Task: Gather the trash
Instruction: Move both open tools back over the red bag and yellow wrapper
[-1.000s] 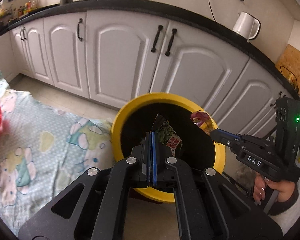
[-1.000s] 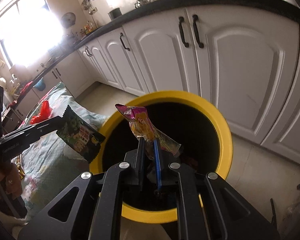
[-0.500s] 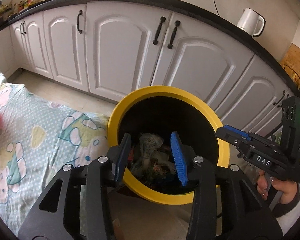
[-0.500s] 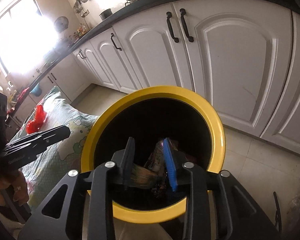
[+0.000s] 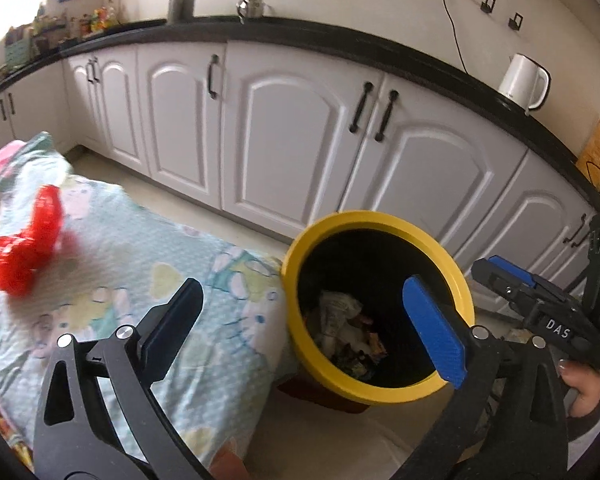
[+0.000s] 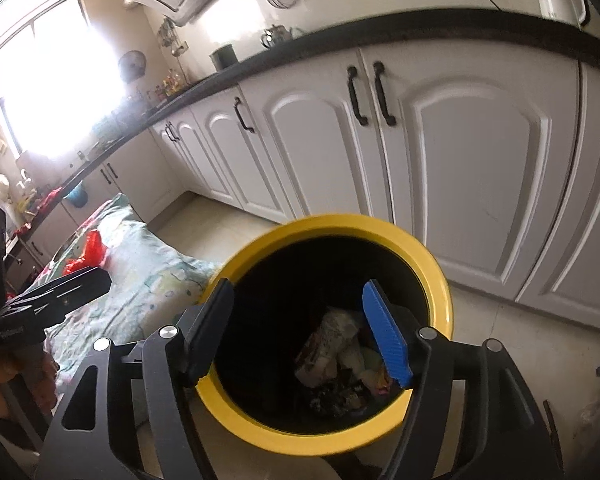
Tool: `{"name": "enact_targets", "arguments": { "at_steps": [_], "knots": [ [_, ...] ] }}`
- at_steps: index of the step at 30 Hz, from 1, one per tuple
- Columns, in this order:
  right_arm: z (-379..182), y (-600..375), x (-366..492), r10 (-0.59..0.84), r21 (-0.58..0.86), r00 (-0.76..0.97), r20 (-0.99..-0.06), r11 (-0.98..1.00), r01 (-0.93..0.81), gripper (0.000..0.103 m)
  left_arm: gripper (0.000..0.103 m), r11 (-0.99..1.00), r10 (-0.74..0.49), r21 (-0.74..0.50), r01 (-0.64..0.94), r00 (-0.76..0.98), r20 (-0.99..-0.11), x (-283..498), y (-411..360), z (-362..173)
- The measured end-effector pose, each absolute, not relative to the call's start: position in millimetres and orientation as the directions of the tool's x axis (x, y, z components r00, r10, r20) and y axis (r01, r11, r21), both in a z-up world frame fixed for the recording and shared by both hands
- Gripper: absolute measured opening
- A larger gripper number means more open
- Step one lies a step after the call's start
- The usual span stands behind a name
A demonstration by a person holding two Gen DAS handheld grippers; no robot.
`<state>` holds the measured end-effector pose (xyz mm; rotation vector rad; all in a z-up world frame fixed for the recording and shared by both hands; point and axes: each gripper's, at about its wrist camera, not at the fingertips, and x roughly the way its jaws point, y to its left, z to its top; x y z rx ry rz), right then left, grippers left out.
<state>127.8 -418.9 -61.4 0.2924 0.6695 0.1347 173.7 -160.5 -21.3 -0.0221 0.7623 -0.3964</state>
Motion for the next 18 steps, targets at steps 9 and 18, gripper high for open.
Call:
{"name": "enact_targets", "arguments": {
  "at_steps": [9,18],
  "knots": [
    [-34,-385,125,0.246,0.283,0.800,-0.547,0.954,-0.100,0.073,0.092,0.957,-0.283,-0.131,0.259,0.729,-0.624,156,-116,1],
    [-13,-336,134,0.317,0.261,0.791,-0.524,0.943,-0.205,0.073,0.092,0.983,-0.182,-0.140,0.122,0.790,-0.586,135,-51,15]
  ]
}}
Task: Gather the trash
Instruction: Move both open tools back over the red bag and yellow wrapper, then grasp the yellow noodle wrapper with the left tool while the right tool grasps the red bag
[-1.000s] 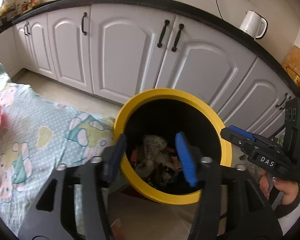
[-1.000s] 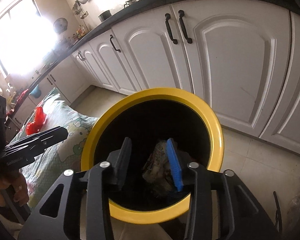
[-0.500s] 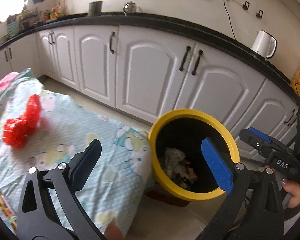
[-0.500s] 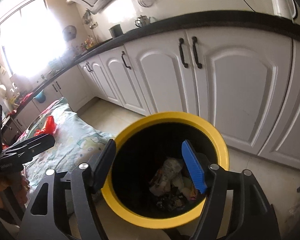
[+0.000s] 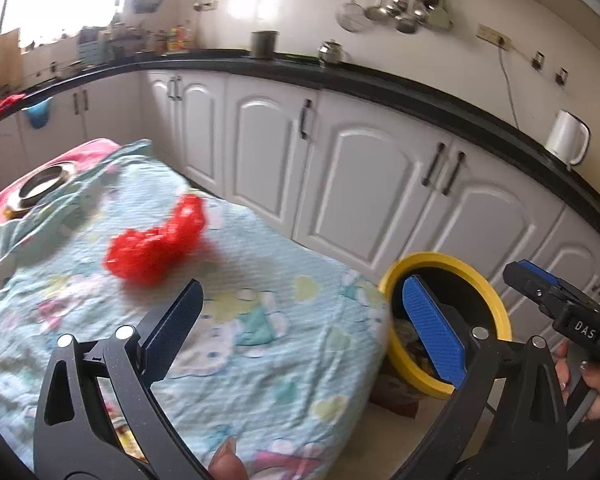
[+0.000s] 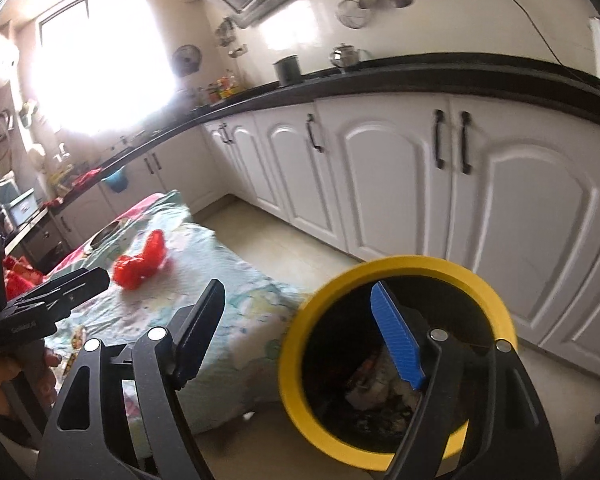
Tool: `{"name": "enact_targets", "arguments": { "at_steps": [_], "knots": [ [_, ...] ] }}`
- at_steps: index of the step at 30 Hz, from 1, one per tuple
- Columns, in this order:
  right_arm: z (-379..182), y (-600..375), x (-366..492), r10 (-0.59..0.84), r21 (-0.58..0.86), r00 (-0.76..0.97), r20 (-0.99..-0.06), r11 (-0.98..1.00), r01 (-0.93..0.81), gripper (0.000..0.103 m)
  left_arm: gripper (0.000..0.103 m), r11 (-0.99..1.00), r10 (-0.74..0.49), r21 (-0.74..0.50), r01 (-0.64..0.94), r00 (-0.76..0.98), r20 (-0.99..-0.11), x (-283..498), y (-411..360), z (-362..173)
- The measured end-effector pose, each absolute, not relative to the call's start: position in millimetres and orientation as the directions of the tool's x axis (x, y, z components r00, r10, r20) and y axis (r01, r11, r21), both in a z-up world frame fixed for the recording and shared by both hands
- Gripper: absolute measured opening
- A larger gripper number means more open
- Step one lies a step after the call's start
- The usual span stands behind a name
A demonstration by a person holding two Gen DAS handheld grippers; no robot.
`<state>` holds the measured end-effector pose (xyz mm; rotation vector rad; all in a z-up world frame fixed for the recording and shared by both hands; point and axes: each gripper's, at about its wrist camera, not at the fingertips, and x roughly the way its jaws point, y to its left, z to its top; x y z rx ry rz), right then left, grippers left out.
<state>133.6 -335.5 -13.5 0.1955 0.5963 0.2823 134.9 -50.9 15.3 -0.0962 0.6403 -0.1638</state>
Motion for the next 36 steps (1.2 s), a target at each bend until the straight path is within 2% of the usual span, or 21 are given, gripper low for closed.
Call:
{"name": "enact_targets", "arguments": {
  "at_steps": [10,18,24,31,36],
  "knots": [
    [10,-279,145,0.402,0.259,0.776,-0.486,0.914,-0.312,0.073,0.092,0.988,-0.116,-0.147,0.038,0.812,-0.572,118,-2,19],
    [18,-226,167,0.467,0.248,0.736,-0.490,0.884,-0.396,0.073,0.092,0.989,-0.051,-0.142,-0.045,0.792,-0.609,110,34,4],
    [20,-186,189,0.514,0.248,0.691,-0.508,0.855,-0.455,0.073,0.092,0.981,-0.018,-0.157,-0.116,0.747,-0.665,108,60,-18],
    [10,-138,225,0.539,0.237,0.638,-0.550,0.834,-0.499,0.073,0.092,0.953,-0.060,-0.246,-0.176,0.686,-0.725,106,78,-49],
    [-11,-103,254,0.528,0.224,0.593,-0.608,0.830,-0.510,0.073,0.092,0.946,-0.078,-0.266,-0.188,0.662,-0.745,105,78,-64]
  ]
}}
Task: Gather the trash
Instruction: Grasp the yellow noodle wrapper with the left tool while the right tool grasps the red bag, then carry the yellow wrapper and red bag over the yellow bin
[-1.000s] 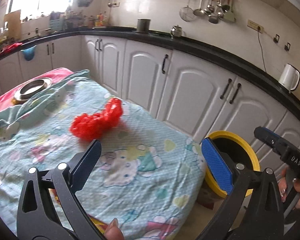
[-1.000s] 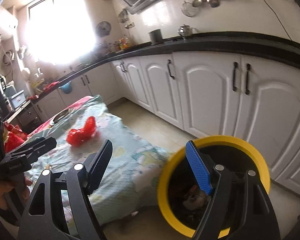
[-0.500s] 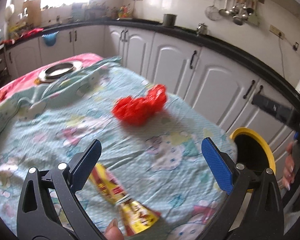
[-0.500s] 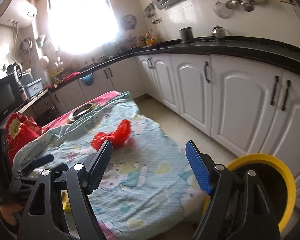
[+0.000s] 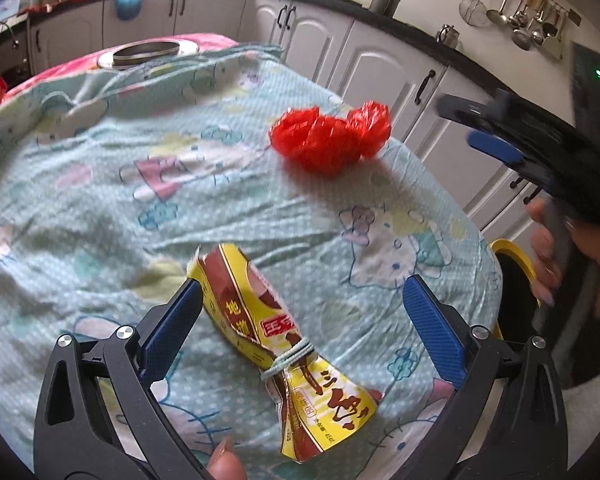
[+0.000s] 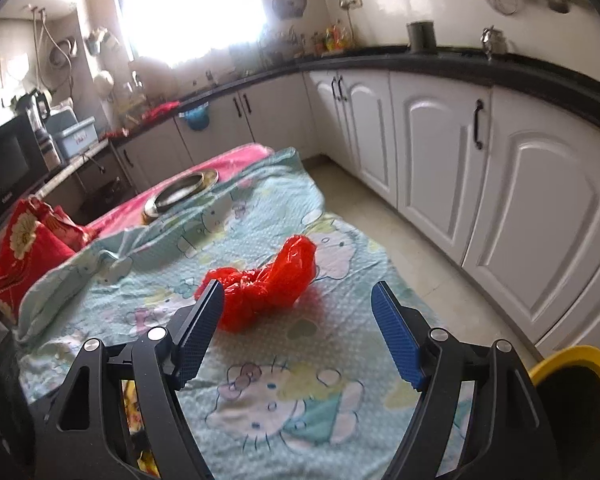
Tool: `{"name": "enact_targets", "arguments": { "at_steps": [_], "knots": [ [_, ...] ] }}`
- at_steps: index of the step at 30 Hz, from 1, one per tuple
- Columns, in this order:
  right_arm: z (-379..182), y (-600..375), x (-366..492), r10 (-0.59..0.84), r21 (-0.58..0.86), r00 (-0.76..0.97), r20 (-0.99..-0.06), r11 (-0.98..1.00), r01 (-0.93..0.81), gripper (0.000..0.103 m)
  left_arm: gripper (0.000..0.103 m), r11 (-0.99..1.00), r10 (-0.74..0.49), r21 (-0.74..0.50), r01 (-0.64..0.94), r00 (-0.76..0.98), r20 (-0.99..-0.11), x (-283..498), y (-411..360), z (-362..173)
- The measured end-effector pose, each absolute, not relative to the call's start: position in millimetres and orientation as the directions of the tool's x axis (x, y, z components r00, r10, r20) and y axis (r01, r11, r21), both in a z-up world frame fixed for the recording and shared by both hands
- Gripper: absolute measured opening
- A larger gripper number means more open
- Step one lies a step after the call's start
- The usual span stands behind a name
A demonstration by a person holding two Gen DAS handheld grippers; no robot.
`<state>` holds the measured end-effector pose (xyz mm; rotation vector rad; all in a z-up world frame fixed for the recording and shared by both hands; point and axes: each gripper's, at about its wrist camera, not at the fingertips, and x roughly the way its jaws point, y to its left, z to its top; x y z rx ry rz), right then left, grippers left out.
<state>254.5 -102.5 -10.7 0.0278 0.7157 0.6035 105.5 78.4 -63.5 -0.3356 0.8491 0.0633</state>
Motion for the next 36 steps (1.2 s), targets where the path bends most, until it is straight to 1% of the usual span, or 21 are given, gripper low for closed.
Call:
{"name": "enact_targets", "arguments": {
  "at_steps": [4,6,7,9,10,11,12,13,14,15,16,18,19,20,21,26,28,29,36],
  "knots": [
    [-30,-79,274,0.509,0.214,0.564,-0.650,0.835,-0.507,0.073,0.091,0.939,-0.088,-0.281,-0.200,0.648,-0.756,107,80,-73],
    [-39,-69,283,0.501,0.215,0.549,-0.669,0.837,-0.503,0.073,0.082,0.937,-0.092,-0.285,-0.203,0.644,-0.760,107,79,-76],
    [-42,-64,286,0.498,0.215,0.544,-0.675,0.838,-0.501,0.073,0.080,0.938,-0.089,-0.280,-0.203,0.641,-0.763,107,78,-78],
    [-48,-53,296,0.494,0.219,0.530,-0.689,0.839,-0.498,0.073,0.069,0.943,-0.079,-0.266,-0.202,0.639,-0.766,106,75,-81],
    [-50,-50,299,0.491,0.221,0.527,-0.694,0.842,-0.493,0.073,0.067,0.945,-0.070,-0.257,-0.205,0.637,-0.767,105,74,-82],
    [-54,-46,305,0.488,0.228,0.520,-0.701,0.845,-0.484,0.073,0.061,0.946,-0.067,-0.252,-0.204,0.637,-0.768,105,74,-83],
    [-57,-43,309,0.488,0.235,0.514,-0.706,0.845,-0.480,0.073,0.052,0.948,-0.062,-0.244,-0.202,0.636,-0.769,104,73,-84],
    [-60,-40,315,0.490,0.245,0.505,-0.710,0.845,-0.476,0.072,0.048,0.951,-0.056,-0.236,-0.201,0.636,-0.769,104,73,-84],
    [-62,-38,317,0.490,0.248,0.501,-0.713,0.845,-0.473,0.068,0.045,0.953,-0.055,-0.232,-0.196,0.640,-0.767,104,73,-84],
    [-66,-35,322,0.485,0.252,0.492,-0.722,0.848,-0.466,0.061,0.040,0.952,-0.061,-0.236,-0.193,0.639,-0.767,104,74,-84],
    [-69,-33,324,0.485,0.257,0.482,-0.730,0.848,-0.464,0.056,0.039,0.953,-0.061,-0.234,-0.191,0.639,-0.767,104,74,-84],
    [-75,-32,326,0.506,0.289,0.452,-0.735,0.836,-0.466,0.035,0.035,0.957,-0.066,-0.231,-0.177,0.641,-0.765,105,73,-84],
    [-76,-33,324,0.516,0.298,0.450,-0.729,0.831,-0.471,0.031,0.034,0.958,-0.067,-0.230,-0.174,0.641,-0.764,105,74,-84],
    [-75,-35,320,0.517,0.290,0.458,-0.723,0.829,-0.479,0.022,0.032,0.958,-0.069,-0.230,-0.171,0.642,-0.763,106,74,-84],
    [-75,-35,317,0.516,0.282,0.462,-0.721,0.828,-0.485,0.016,0.030,0.959,-0.075,-0.233,-0.164,0.644,-0.761,106,74,-84],
    [-74,-54,295,0.499,0.249,0.496,-0.710,0.838,-0.486,0.010,0.028,0.958,-0.096,-0.247,-0.147,0.649,-0.755,106,75,-83],
    [-73,-66,288,0.497,0.254,0.507,-0.705,0.843,-0.474,0.009,0.027,0.957,-0.104,-0.254,-0.140,0.653,-0.751,106,74,-82],
    [-73,-73,283,0.493,0.254,0.514,-0.702,0.847,-0.467,0.009,0.024,0.957,-0.109,-0.258,-0.135,0.656,-0.747,105,73,-80],
    [-63,-127,251,0.473,0.255,0.574,-0.668,0.871,-0.420,0.009,0.024,0.966,-0.114,-0.241,-0.089,0.690,-0.714,105,59,-62]
  ]
}}
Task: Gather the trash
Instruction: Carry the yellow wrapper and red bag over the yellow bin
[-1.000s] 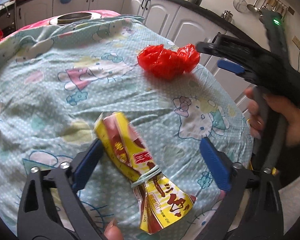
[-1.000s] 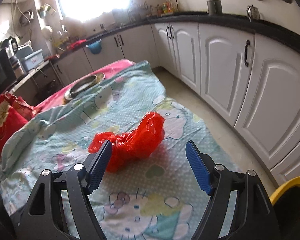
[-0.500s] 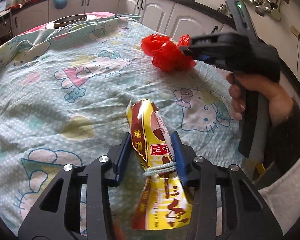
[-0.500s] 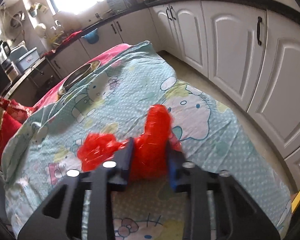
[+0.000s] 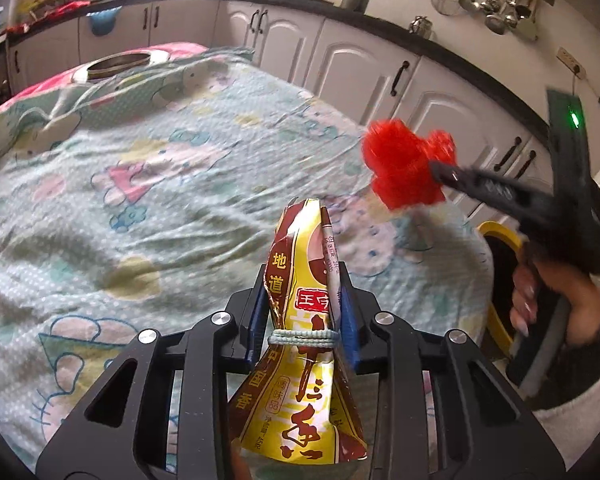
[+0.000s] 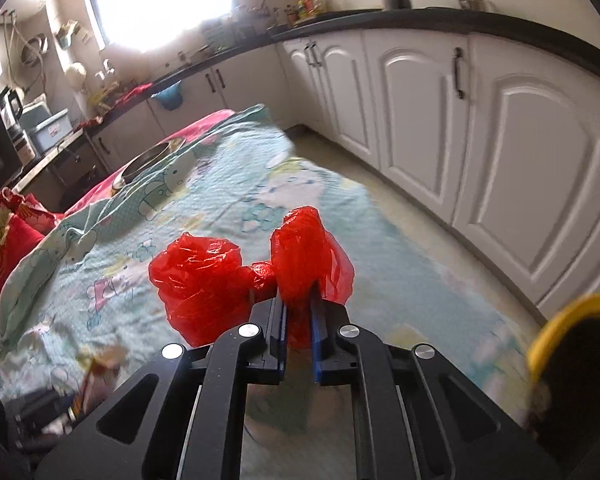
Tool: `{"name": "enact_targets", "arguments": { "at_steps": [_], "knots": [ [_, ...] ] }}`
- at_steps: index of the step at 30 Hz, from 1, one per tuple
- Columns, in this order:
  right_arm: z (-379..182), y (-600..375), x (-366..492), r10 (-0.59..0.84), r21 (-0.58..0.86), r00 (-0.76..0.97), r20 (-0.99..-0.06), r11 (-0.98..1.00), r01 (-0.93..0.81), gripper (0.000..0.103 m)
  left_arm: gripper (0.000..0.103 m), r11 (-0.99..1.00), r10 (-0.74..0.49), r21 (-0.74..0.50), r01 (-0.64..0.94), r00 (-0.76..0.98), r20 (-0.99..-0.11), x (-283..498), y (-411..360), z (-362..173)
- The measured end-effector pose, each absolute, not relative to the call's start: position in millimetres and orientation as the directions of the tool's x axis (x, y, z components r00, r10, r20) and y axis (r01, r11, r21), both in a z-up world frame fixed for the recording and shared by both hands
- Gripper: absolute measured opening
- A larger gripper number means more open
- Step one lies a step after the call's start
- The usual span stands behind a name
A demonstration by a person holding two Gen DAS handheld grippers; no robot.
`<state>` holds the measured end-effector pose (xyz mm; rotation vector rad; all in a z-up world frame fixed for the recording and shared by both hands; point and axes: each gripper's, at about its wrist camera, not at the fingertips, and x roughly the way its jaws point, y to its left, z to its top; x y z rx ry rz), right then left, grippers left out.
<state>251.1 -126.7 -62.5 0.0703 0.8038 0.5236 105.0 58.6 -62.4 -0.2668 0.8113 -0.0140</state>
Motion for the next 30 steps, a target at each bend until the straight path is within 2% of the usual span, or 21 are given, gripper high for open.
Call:
{"name": "enact_targets", "arguments": {
  "at_steps": [14,30],
  "knots": [
    [-32,-252,189,0.422,0.313,0.691,-0.587,0.905,-0.288,0.009,0.024,0.976,-0.177,-0.212,0.055,0.769,-0.614,118,-1,-7],
    [-3,-338,145,0.298,0.269,0.791,-0.534,0.947,-0.176,0.009,0.024,0.959,-0.283,-0.182,0.218,0.777,-0.561,132,-74,23]
  ]
}}
